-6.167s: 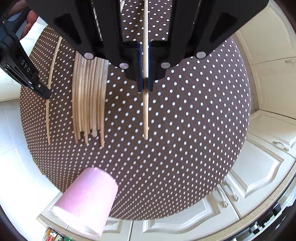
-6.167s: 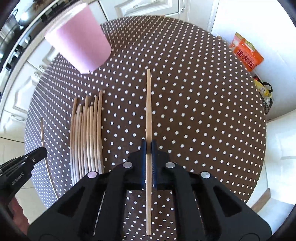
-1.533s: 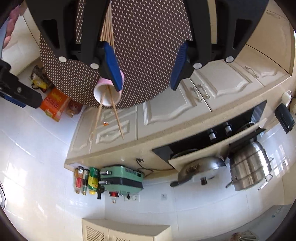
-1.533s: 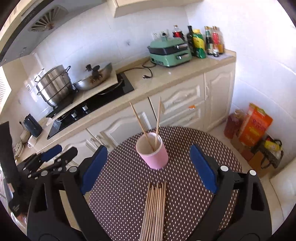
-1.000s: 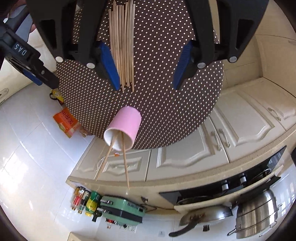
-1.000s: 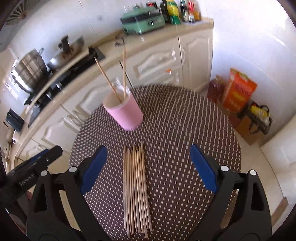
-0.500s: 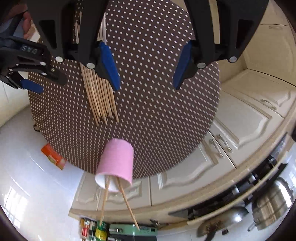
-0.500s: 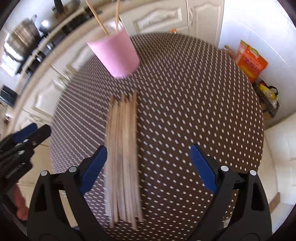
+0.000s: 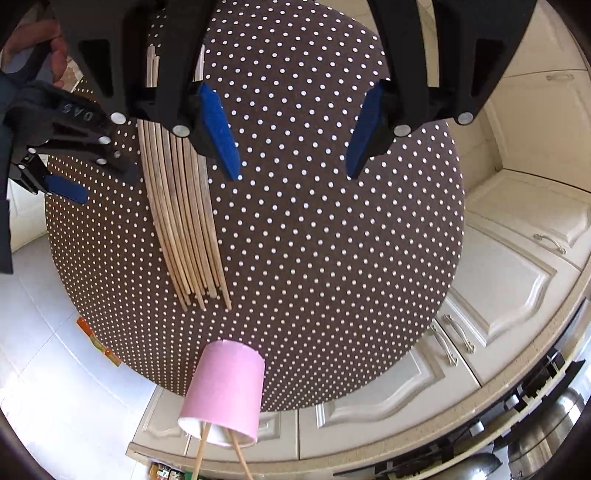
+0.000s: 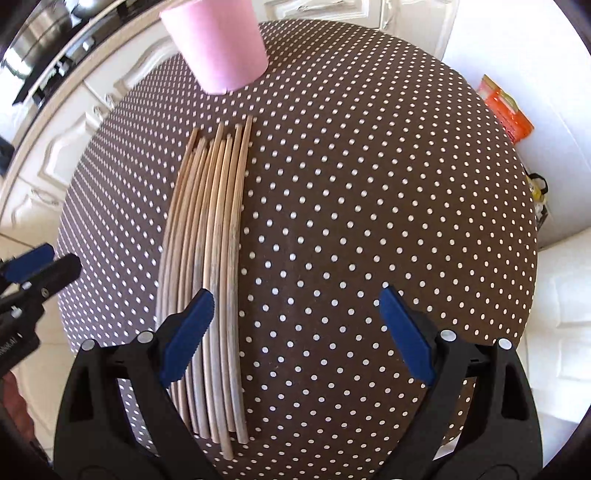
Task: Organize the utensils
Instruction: 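Withdraw both grippers from the cup back over the remaining chopsticks, then close the right gripper on a chopstick while the left gripper grasps another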
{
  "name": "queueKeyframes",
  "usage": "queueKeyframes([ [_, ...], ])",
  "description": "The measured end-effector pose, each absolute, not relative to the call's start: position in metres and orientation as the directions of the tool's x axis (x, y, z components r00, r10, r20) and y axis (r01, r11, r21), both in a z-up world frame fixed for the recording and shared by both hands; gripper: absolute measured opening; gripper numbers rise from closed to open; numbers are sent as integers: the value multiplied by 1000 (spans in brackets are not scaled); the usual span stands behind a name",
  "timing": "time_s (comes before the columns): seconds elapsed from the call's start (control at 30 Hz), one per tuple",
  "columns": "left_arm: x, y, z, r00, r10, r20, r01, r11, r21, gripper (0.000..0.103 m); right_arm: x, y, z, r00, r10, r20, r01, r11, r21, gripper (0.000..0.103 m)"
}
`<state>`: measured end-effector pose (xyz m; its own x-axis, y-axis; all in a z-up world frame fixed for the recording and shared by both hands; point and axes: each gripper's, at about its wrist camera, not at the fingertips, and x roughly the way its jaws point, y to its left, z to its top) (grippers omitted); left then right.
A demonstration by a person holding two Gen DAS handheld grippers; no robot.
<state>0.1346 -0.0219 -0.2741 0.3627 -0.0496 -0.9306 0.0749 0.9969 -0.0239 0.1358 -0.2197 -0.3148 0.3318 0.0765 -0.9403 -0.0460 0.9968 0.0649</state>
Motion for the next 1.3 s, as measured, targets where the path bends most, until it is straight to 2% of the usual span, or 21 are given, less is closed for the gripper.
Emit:
queueKeyframes([
  [0.1,133,-24,-278,347,-51,-936,82,996,-23,60,135,-213,-322,322,27,-947,-43,999,14,89],
  [0.33,133,-31,-284,327,11,-945,104,993,48,60,137,-206,-338,309,25,-951,-48,999,11,89],
  [0.6,136,-33,-285,319,-13,-948,117,993,25,60,145,-199,-334,304,12,-953,-73,997,-10,89],
  [0.77,137,-36,-287,311,-30,-950,121,993,9,60,158,-185,-327,314,-46,-948,-101,992,-82,89],
  [1.1,145,-33,-297,269,-65,-961,100,994,-39,60,192,-175,-326,280,-83,-956,-69,992,-107,90],
  [1.3,151,-35,-299,277,-68,-958,104,994,-41,60,226,-172,-314,275,-51,-960,-77,994,-75,83],
])
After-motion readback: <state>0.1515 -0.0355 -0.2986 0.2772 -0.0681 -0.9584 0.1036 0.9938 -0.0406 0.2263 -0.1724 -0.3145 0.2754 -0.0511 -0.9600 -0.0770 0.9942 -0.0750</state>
